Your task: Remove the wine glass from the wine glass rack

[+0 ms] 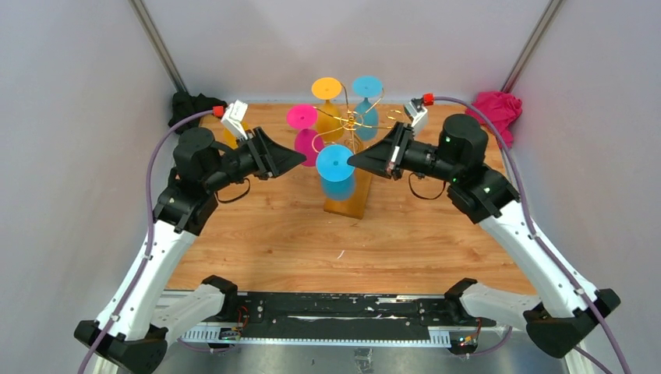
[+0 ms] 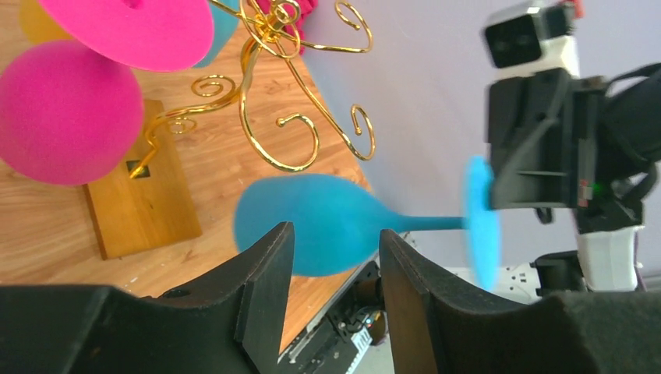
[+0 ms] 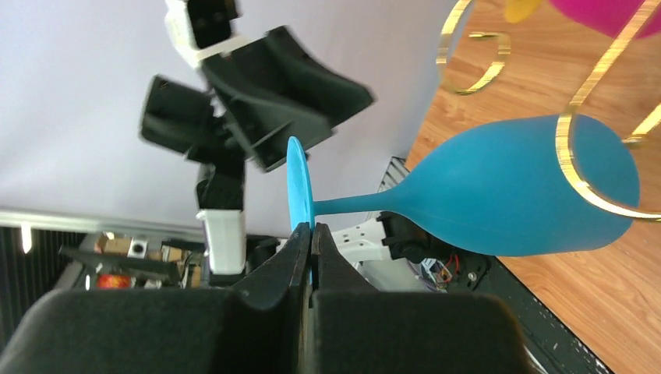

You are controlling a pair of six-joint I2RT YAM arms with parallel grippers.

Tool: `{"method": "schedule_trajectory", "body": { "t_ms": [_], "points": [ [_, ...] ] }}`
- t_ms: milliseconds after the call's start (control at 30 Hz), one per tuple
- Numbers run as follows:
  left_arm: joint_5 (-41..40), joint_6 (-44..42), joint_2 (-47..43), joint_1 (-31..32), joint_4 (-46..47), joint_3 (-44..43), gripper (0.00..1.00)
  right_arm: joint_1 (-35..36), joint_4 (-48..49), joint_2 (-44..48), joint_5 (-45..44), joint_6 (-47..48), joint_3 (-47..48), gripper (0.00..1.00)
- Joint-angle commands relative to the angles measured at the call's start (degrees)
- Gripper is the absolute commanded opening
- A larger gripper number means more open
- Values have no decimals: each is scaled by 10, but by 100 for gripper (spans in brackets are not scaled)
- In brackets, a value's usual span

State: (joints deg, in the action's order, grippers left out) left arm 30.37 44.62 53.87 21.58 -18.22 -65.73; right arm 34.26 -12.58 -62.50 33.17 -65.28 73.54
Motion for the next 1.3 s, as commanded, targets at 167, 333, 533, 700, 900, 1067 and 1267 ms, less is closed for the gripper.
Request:
{"method": "schedule_trajectory", "body": {
  "t_ms": [167, 333, 533, 700, 900, 1067, 1267],
  "points": [
    [3, -69, -42, 5, 13, -31, 59, 28, 58, 84, 35, 61, 75, 0],
    [126, 19, -31, 5, 260, 26, 65, 28, 199, 82, 55, 32, 73, 0],
    [180, 34, -21, 5, 328, 27, 66, 28, 262, 62, 74, 42, 116, 0],
    [190, 40, -36, 5, 369, 36, 66, 29, 298, 49, 86, 27, 118, 0],
    [185, 49, -40, 5, 394, 38, 68, 29, 399, 28, 103, -50, 76, 0],
    [190, 47, -38, 5, 395, 36, 68, 28, 488, 17, 103, -123, 29, 0],
    [203, 46, -39, 5, 395, 43, 67, 29, 365, 49, 84, -40, 66, 0]
  ]
}}
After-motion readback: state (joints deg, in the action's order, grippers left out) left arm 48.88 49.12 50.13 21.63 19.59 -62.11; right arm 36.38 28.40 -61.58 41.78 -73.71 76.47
